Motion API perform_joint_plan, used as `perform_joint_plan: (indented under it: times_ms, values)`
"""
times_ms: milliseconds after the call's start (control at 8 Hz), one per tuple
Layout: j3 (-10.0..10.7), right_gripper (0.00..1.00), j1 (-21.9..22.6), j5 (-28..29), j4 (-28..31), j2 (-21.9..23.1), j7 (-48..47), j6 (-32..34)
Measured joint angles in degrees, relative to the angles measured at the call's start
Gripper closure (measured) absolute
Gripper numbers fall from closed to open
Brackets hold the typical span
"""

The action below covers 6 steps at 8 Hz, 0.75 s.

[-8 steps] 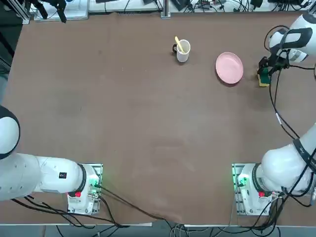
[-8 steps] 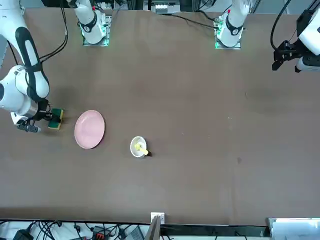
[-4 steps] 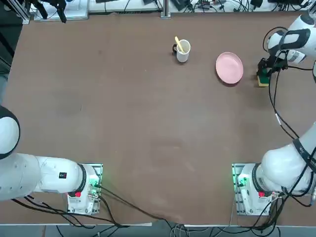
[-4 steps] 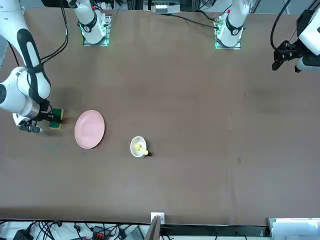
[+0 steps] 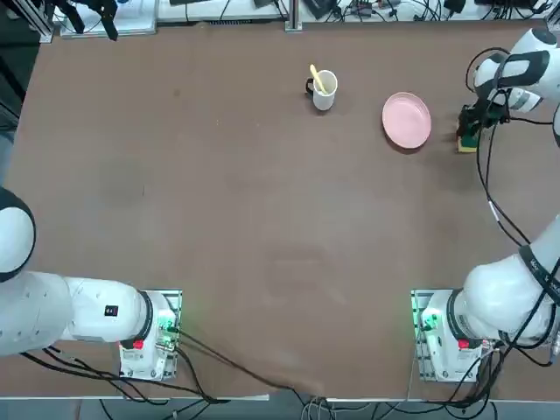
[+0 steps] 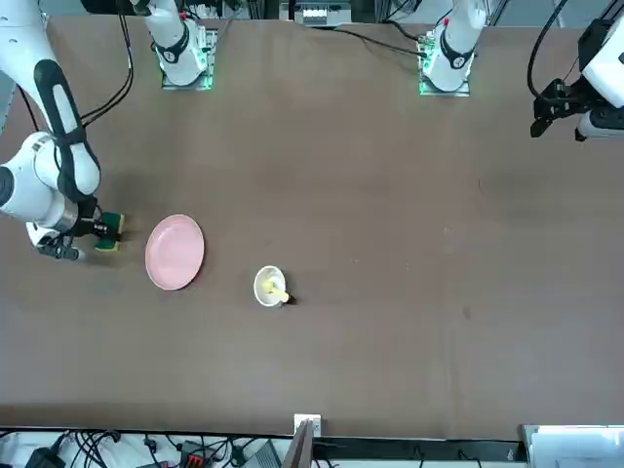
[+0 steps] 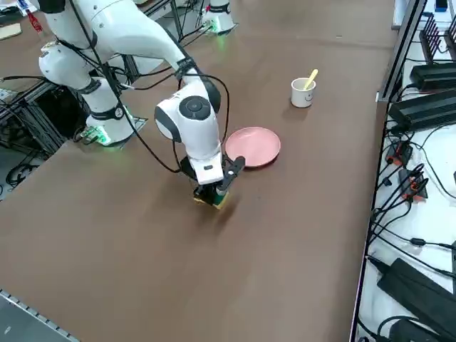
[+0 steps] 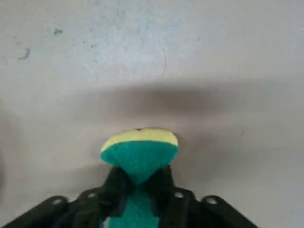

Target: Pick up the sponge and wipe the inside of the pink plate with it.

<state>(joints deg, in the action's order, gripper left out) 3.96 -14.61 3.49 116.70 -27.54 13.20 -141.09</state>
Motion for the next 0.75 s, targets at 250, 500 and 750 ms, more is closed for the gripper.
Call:
perform_joint_plan:
  times_ms: [250,500,750]
  values:
    - [-0.04,0.84,0.18,0.0,-1.32,2.29,0.0,1.88]
    - [-0.9,0.9,0.52,0.97,-3.16,6.55,-0.56,9.0]
    - [-5.36,0.9,0.73,3.87,-5.3,8.55,-8.96,14.01]
